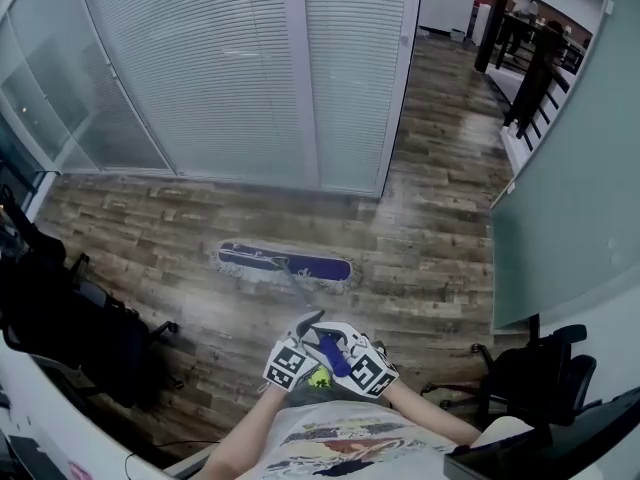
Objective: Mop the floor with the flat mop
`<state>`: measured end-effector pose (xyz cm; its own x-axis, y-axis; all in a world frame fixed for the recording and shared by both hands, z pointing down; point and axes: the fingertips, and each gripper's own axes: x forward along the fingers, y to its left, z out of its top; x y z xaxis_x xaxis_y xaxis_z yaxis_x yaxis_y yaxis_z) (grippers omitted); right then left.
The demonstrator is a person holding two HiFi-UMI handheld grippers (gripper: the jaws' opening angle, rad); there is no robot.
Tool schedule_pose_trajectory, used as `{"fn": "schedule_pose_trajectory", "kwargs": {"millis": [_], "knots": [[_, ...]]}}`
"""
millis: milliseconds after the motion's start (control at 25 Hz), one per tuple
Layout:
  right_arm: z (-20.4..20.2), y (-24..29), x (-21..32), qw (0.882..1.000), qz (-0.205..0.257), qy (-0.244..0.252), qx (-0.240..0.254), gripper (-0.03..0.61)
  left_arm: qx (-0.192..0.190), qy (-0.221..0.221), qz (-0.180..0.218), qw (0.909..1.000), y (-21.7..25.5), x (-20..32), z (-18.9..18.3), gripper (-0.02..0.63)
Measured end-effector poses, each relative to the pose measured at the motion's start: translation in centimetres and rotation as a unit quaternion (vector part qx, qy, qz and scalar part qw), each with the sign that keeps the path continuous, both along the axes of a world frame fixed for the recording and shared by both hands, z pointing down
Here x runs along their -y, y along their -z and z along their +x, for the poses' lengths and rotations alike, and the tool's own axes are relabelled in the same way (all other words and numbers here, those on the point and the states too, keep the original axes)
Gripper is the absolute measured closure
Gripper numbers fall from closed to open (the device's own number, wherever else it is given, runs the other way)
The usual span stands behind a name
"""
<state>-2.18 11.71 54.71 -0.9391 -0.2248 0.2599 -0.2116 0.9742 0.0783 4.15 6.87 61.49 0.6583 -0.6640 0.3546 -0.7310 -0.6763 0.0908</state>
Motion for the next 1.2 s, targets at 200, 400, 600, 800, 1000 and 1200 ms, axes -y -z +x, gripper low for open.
{"fn": "schedule_pose_trajectory", "kwargs": {"millis": [200, 400, 600, 800, 1000, 1200], "knots": [[-4.9, -0.9, 5.6, 1.0, 0.002, -0.017, -0.021, 0.453, -0.014, -0.014, -0.002, 0.9998, -0.5, 5.3, -4.9, 0.38], [-6.7, -1.8, 10.9, 0.999, -0.003, -0.039, -0.031, 0.453, -0.013, -0.023, 0.0, 0.9997, -1.3, 10.3, -6.7, 0.377], [-8.9, -1.8, 16.6, 0.999, 0.003, -0.033, -0.028, 0.454, -0.018, -0.01, 0.008, 0.9997, -1.3, 16.0, -9.0, 0.376], [-11.9, -1.6, 24.5, 0.999, 0.005, -0.019, -0.034, 0.454, -0.019, 0.007, 0.005, 0.9998, -1.2, 24.1, -12.1, 0.374], [-13.9, -1.4, 34.5, 0.999, 0.003, -0.004, -0.042, 0.456, -0.023, 0.025, 0.005, 0.9994, -0.8, 34.2, -14.5, 0.373], [-14.9, -1.0, 45.5, 0.999, 0.002, 0.007, -0.041, 0.463, -0.022, 0.032, 0.005, 0.9992, -0.3, 45.1, -15.7, 0.371]]}}
